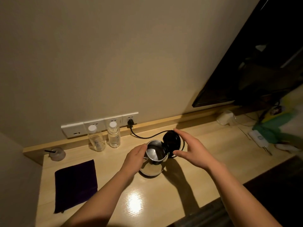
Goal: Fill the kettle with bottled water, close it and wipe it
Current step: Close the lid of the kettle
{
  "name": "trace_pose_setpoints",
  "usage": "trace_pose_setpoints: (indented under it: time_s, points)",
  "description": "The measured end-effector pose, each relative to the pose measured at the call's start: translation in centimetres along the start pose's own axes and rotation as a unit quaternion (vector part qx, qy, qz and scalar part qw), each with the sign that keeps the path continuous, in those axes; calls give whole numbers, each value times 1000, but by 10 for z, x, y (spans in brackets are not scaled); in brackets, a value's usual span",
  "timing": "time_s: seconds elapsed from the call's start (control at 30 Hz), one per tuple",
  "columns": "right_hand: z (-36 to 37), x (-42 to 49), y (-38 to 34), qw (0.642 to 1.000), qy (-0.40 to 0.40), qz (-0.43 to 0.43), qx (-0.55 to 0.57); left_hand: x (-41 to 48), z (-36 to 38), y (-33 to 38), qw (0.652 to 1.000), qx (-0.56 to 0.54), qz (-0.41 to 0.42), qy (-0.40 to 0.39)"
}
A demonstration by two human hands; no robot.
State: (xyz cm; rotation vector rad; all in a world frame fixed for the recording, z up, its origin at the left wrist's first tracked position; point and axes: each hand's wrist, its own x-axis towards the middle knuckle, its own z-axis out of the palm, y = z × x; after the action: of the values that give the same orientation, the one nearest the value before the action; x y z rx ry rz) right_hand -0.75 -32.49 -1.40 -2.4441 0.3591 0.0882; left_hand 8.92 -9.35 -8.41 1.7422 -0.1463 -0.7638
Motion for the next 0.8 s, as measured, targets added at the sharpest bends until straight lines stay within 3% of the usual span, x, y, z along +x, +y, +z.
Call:
trace_pose_setpoints:
  time_s: [0.2, 0.33, 0.8]
  points:
    - [16, 15, -29, 988, -35, -111, -104, 6, -1, 13, 999, 25, -26, -10]
    - [34, 25, -41, 973, -79, -136, -171, 7, -1, 14, 999, 33, -5, 9]
    - [53, 36, -33, 984, -106, -65, -131, 22, 7, -6, 993, 58, 14, 97]
